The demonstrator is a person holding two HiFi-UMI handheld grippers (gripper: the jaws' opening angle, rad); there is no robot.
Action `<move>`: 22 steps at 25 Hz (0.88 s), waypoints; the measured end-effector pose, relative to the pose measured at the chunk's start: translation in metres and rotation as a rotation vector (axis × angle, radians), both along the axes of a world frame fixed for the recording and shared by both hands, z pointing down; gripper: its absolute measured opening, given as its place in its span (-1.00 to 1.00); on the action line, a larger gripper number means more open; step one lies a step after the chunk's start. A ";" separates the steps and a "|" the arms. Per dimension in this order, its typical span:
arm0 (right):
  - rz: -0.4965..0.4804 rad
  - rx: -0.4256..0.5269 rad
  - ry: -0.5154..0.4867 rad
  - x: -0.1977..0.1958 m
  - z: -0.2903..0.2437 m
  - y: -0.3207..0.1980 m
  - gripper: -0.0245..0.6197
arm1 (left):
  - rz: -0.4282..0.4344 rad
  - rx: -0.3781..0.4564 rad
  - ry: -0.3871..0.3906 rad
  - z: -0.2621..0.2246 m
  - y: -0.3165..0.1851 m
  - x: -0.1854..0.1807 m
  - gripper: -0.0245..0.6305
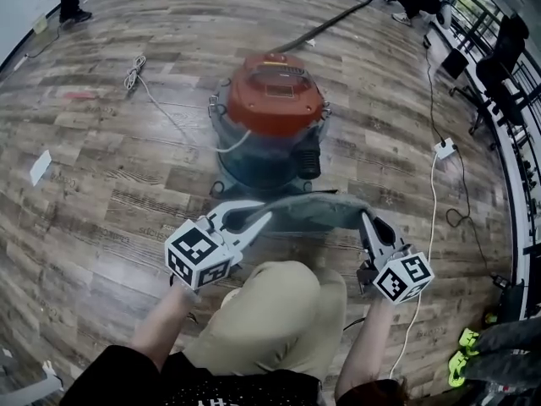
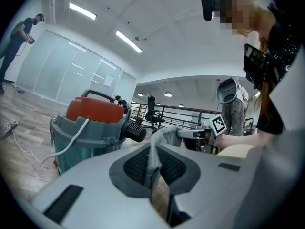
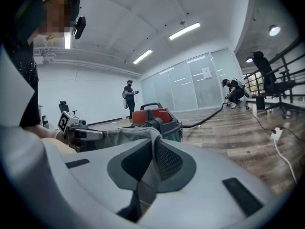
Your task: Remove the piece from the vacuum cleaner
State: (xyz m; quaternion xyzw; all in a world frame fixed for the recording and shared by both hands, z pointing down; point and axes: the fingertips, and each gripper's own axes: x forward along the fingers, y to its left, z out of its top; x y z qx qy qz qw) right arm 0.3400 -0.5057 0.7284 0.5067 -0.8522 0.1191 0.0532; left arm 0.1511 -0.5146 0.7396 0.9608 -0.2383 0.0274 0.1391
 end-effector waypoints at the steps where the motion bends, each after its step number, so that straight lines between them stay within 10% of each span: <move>1: -0.005 0.001 0.024 -0.003 0.000 -0.001 -0.85 | -0.010 -0.005 0.003 0.002 -0.002 0.000 -0.81; 6: 0.041 0.011 0.087 -0.006 -0.003 -0.007 -0.83 | -0.084 0.049 -0.041 -0.001 -0.012 -0.001 -0.80; 12: 0.134 0.072 0.016 -0.001 -0.016 -0.012 -0.22 | -0.148 0.094 -0.093 -0.003 -0.022 -0.012 -0.43; 16: 0.084 0.116 0.058 -0.012 -0.022 -0.009 -0.34 | -0.139 0.135 -0.087 -0.011 -0.021 -0.014 -0.48; 18: 0.066 0.122 0.026 -0.017 -0.022 -0.008 -0.89 | -0.147 0.166 -0.102 -0.013 -0.020 -0.013 -0.90; 22: 0.036 0.100 -0.029 -0.024 -0.018 -0.004 -0.89 | -0.118 0.180 -0.098 -0.017 -0.015 -0.005 -0.90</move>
